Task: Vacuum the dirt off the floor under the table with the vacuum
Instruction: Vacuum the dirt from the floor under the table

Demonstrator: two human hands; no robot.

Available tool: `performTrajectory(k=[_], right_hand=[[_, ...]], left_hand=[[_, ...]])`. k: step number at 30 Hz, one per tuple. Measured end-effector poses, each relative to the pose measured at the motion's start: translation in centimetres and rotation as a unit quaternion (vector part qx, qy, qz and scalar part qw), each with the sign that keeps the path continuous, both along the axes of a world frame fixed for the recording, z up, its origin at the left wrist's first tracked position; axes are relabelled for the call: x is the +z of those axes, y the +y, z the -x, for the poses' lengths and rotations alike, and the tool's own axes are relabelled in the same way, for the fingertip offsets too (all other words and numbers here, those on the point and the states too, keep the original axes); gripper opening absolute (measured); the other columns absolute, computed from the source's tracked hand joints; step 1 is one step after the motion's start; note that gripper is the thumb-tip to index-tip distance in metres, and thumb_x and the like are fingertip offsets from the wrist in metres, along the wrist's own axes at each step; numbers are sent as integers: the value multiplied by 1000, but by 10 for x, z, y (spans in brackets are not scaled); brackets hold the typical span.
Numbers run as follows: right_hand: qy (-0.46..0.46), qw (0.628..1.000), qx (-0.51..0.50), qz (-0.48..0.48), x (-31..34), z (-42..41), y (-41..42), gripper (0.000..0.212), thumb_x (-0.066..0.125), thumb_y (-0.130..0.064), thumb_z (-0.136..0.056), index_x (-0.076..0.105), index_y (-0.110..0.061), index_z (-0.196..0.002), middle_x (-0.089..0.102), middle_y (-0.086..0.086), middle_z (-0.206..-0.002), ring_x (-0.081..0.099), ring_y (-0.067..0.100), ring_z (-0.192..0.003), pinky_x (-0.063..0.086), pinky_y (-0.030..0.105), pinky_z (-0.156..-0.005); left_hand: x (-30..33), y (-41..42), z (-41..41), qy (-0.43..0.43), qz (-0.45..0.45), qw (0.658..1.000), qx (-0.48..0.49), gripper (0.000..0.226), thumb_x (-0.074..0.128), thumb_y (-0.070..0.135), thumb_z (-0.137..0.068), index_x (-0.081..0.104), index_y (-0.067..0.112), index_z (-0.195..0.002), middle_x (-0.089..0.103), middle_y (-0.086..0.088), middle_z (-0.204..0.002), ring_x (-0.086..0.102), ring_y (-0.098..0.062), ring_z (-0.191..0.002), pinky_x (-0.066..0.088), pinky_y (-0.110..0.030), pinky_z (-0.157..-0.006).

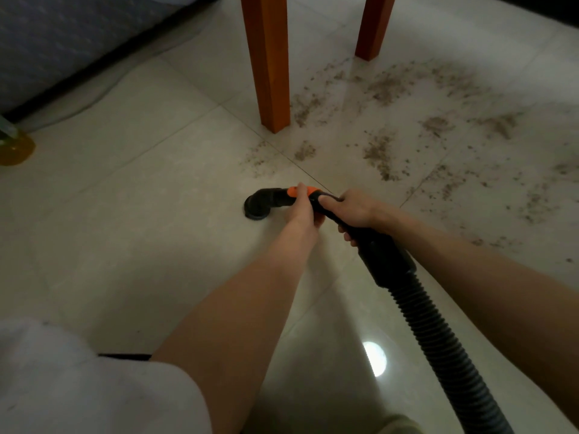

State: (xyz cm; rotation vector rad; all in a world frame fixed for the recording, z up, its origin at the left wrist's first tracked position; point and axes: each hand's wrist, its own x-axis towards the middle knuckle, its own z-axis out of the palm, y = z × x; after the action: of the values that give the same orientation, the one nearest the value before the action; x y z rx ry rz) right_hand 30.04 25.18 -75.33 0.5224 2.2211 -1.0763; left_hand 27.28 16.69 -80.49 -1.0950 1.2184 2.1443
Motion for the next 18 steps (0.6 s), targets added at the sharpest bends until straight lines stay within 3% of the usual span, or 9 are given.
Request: performTrajectory(k=[3,7,11,14,16,18], right_hand=[[19,1000,-21,-8,1,5,-2,45,41,-40,-100,51,1,-86,55,12,-66,55,22,-49,51,30,-49],[44,997,-65,-12,-4,14,-3,45,40,-39,-100,50,2,-86,53,12,-66,53,22,-48,48,29,-47],[67,992,-105,-11,-13,23,-5,49,40,-40,-100,48,-1,-71,54,12,-63,55,25,-51,52,36,-56],[79,988,-132,-6,-19,31,-7,49,41,-41,-99,48,-2,-71,54,12,-61,55,24,-48,52,36,-55],[77,988,-131,-2,-21,35,-7,49,42,-41,-99,49,-2,-72,54,11,-62,55,23,-47,50,33,-51],[70,990,-126,6,-21,38,-7,47,42,-41,-99,51,-2,-76,54,10,-63,54,21,-46,48,29,-46]], left_hand=[[5,4,11,4,-11,999,-30,32,56,34,-93,53,6,-110,59,-12,-99,61,-25,-90,53,-34,-80],[10,9,24,6,-6,996,-88,28,56,32,-93,54,7,-105,60,-8,-87,59,-18,-71,51,-27,-63],[13,13,38,-6,24,992,-127,41,54,40,-93,56,8,-119,65,-8,-107,58,-16,-67,49,-25,-52],[13,14,48,-9,45,988,-145,41,51,42,-94,55,10,-119,64,-4,-98,55,-14,-63,47,-24,-51],[10,13,54,-8,55,987,-148,42,51,43,-94,55,10,-120,65,-7,-110,56,-15,-64,47,-25,-52],[7,12,57,-9,63,989,-137,42,54,43,-92,57,10,-118,65,-9,-108,59,-17,-67,49,-26,-54]])
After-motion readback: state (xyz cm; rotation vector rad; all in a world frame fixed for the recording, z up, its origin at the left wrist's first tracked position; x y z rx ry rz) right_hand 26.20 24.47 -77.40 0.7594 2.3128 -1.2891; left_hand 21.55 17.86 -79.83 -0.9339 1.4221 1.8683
